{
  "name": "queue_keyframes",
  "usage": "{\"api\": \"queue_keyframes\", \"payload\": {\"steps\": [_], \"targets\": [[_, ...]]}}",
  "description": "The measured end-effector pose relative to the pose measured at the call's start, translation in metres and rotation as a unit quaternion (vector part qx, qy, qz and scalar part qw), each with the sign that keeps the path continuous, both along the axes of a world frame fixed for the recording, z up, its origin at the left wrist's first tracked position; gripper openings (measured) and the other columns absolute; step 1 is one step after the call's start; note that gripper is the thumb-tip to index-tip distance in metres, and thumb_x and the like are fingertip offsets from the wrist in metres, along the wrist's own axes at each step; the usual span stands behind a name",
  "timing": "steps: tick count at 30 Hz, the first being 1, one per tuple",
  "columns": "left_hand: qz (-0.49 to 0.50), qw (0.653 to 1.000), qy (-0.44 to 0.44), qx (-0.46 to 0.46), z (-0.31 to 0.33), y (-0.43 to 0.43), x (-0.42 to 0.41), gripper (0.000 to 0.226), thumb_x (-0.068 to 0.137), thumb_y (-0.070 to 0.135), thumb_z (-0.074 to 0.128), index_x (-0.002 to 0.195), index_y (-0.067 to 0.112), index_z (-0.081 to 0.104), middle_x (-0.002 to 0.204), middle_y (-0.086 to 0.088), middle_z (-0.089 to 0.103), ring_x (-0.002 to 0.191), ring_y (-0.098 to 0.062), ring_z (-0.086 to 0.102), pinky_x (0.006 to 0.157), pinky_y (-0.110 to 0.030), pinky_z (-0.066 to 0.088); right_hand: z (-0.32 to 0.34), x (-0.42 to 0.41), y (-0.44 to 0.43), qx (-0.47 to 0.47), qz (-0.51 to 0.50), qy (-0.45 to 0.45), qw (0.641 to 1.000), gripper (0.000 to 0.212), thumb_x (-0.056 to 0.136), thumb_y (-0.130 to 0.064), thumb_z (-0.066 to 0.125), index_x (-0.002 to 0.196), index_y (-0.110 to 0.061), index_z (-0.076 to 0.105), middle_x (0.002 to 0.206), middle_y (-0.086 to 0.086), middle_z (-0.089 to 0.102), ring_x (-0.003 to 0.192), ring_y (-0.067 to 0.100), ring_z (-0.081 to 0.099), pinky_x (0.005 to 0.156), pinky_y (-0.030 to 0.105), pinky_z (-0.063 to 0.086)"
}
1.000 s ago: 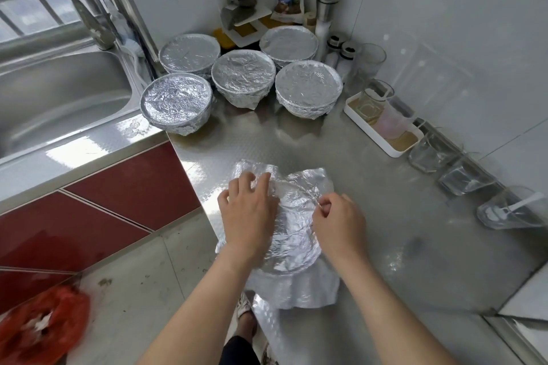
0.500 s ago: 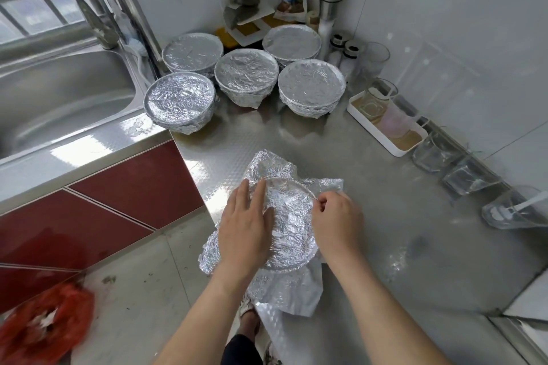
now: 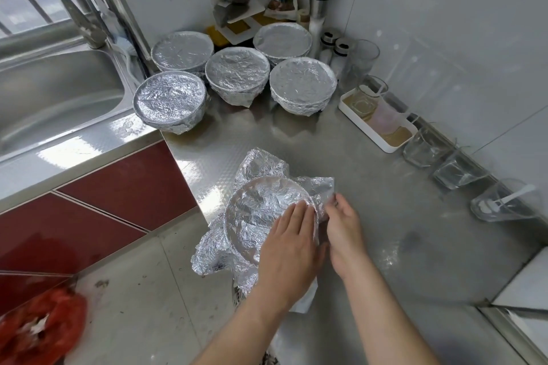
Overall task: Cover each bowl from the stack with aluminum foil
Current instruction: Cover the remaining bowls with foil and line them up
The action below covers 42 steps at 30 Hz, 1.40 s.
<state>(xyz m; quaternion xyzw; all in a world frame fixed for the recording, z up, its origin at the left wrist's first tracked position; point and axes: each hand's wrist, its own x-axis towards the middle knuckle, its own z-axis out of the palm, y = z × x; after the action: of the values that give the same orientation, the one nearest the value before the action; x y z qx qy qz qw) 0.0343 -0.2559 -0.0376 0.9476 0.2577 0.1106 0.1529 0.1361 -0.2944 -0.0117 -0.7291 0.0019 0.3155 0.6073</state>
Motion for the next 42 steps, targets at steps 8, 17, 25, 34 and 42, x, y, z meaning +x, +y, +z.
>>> {"api": "queue_keyframes", "payload": {"steps": [8, 17, 25, 34, 42], "targets": [[-0.013, 1.0, 0.006, 0.025, -0.007, 0.001, 0.0, 0.057, 0.094, 0.036, 0.04, 0.142, 0.007, 0.049, 0.147, -0.01, 0.048, 0.137, -0.024, 0.045, 0.108, -0.041, 0.043, 0.002, 0.0, 0.016, 0.018, 0.044, 0.005, 0.999, 0.032, 0.101, -0.007, 0.04, 0.132, 0.0, 0.047, 0.101, 0.001, 0.058, 0.087, 0.004, 0.06, 0.082, 0.016, 0.046], [-0.03, 0.999, -0.004, 0.014, -0.004, 0.003, -0.002, 0.057, 0.095, 0.037, 0.041, 0.146, 0.011, 0.044, 0.152, -0.007, 0.042, 0.139, -0.022, 0.041, 0.112, -0.037, 0.038, 0.003, 0.002, 0.024, -0.093, 0.207, -0.107, 0.968, 0.052, 0.102, -0.024, 0.041, 0.15, -0.009, 0.029, 0.153, 0.004, 0.034, 0.141, 0.015, 0.032, 0.117, 0.031, 0.025], [-0.04, 0.999, 0.009, 0.01, 0.003, 0.008, -0.007, 0.056, 0.092, 0.038, 0.044, 0.142, 0.013, 0.049, 0.149, -0.005, 0.046, 0.138, -0.023, 0.043, 0.108, -0.046, 0.042, 0.003, 0.01, 0.025, -0.133, 0.251, -0.166, 0.944, 0.053, 0.098, -0.025, 0.05, 0.148, -0.012, 0.036, 0.157, 0.002, 0.027, 0.144, 0.014, 0.025, 0.116, 0.025, 0.02], [0.196, 0.98, -0.017, -0.021, 0.01, 0.059, -0.042, 0.06, 0.097, 0.034, 0.03, 0.146, 0.002, 0.038, 0.155, -0.021, 0.03, 0.144, -0.037, 0.027, 0.117, -0.05, 0.028, 0.002, 0.017, 0.04, -0.193, 0.335, -0.206, 0.899, 0.048, 0.105, -0.022, 0.034, 0.15, -0.007, 0.027, 0.156, 0.008, 0.03, 0.142, 0.022, 0.029, 0.111, 0.025, 0.022], [0.1, 0.995, 0.019, -0.018, -0.005, 0.08, -0.04, 0.06, 0.102, 0.034, 0.026, 0.149, -0.002, 0.03, 0.156, -0.018, 0.031, 0.147, -0.03, 0.024, 0.118, -0.047, 0.027, -0.009, -0.005, 0.031, -0.174, 0.23, -0.217, 0.933, 0.037, 0.102, -0.01, 0.035, 0.136, -0.005, 0.05, 0.132, 0.011, 0.057, 0.123, 0.029, 0.052, 0.096, 0.027, 0.038]]}}
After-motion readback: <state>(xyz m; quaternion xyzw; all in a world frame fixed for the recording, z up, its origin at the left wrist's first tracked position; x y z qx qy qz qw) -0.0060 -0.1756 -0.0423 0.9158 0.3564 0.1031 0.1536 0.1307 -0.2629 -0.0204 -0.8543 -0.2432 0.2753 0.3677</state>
